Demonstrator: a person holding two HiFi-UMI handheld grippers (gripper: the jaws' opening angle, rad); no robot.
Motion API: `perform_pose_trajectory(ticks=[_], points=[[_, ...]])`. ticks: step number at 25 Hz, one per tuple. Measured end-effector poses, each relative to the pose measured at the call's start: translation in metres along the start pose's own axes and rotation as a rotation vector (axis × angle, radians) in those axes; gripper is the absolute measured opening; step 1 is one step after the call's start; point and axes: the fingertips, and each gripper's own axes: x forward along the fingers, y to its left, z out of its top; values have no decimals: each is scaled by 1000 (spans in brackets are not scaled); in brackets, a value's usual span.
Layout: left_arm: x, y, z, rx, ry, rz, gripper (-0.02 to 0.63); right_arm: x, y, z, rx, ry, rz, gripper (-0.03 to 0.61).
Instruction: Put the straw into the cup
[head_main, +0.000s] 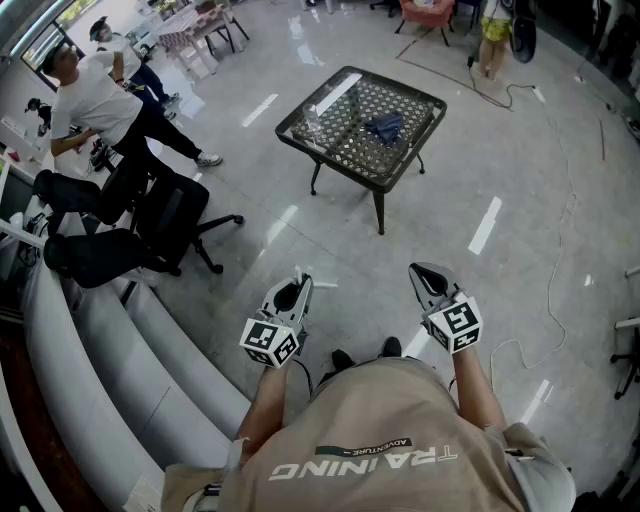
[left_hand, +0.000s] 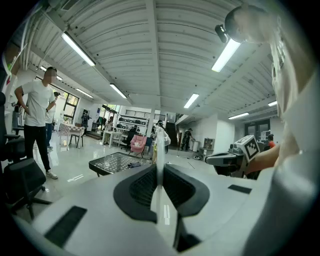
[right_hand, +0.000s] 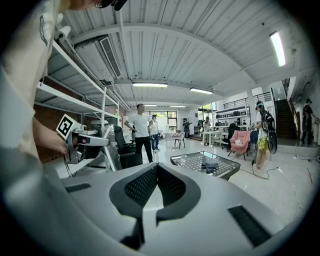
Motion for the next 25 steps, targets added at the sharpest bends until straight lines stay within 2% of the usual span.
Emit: perform_pose_trajectory(ticks=[6,19,25], points=[[-1,-4,-3,2,4,8,44,-5,3,-4,2,-5,12,17],[7,-16,0,0,-4,83,44,-9,-20,-2,-13,-44,70,17],[15,-8,0,-42,-9,120,44,3,-33,-10,0,-8,100,17]])
